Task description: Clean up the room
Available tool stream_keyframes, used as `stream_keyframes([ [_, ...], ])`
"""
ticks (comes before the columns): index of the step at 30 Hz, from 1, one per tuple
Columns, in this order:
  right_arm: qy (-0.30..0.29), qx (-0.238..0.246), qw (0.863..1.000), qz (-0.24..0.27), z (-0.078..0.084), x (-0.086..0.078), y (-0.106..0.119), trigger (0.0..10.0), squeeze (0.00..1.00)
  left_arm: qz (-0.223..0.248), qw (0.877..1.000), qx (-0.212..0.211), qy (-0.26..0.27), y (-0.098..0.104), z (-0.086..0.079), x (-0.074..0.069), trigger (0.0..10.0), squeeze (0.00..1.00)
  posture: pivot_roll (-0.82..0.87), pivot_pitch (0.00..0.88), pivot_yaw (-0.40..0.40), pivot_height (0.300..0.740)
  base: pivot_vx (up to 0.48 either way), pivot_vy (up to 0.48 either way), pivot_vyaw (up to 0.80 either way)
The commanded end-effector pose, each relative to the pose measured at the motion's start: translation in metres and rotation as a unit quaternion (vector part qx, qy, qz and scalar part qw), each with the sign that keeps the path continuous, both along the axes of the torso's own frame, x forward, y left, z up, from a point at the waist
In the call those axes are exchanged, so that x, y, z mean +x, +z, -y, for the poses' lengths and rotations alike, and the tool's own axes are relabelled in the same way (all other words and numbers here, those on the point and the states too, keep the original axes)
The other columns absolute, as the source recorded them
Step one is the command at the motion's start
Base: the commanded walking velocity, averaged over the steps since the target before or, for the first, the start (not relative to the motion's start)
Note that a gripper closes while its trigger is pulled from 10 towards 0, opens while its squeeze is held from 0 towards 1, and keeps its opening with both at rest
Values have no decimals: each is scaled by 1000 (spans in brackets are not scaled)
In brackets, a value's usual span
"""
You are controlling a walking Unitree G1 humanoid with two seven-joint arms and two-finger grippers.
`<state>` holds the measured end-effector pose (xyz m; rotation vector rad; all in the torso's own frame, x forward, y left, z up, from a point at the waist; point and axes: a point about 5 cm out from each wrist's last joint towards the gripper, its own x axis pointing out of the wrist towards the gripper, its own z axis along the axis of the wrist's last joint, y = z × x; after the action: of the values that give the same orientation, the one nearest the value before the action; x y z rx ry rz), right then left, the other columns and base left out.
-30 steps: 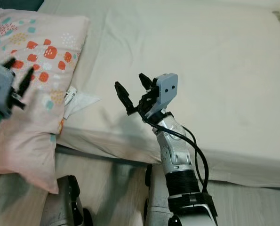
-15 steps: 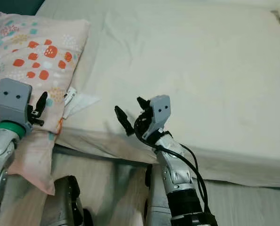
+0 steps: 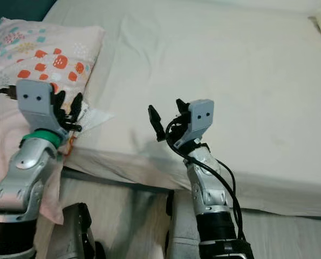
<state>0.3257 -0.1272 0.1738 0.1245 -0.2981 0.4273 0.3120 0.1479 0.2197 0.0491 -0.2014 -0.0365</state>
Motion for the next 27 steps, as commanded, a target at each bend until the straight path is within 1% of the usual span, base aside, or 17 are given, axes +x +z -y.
stream_keyframes([
  [1, -4, -4, 1000, -9, 1, 0, -5, 10000, 0, -9, 1000, -5, -9, -5, 5, 3, 10000, 0, -80, 104, 55, 602, 0, 0, 0],
  [3, -6, -4, 1000, -10, 1, 0, -5, 10000, 0, -16, 1000, -3, -14, -6, 8, 5, 10000, 0, -82, 103, 56, 607, 0, 0, 0],
  [4, -7, -5, 1000, -10, 2, 0, -5, 10000, 0, -26, 999, 5, -19, -8, 11, 7, 10000, 0, -82, 103, 56, 611, 0, 0, 0],
  [9, -14, -6, 1000, -10, 5, 1, -5, 10000, 0, -27, 999, 6, -34, -9, 16, 9, 10000, 0, -86, 98, 58, 625, 0, 0, 0],
  [11, -19, -7, 1000, -10, 7, 2, -5, 10000, 0, -25, 999, 4, -41, -8, 20, 10, 10000, 0, -87, 96, 58, 639, 0, 0, 0],
  [16, -21, -8, 1000, -10, 8, 3, -5, 10000, 0, -25, 999, 4, -43, -8, 21, 10, 10000, 0, -88, 96, 58, 649, 0, 0, 0],
  [18, -22, -10, 1000, -11, 9, 4, -5, 10000, 0, -26, 999, 5, -45, -9, 23, 11, 10000, 0, -89, 93, 57, 663, 0, 0, 0],
  [27, -28, -14, 999, -11, 11, 6, -5, 10000, 0, -29, 998, 6, -56, -11, 28, 13, 10000, 0, -96, 80, 55, 690, 0, 0, 0],
])
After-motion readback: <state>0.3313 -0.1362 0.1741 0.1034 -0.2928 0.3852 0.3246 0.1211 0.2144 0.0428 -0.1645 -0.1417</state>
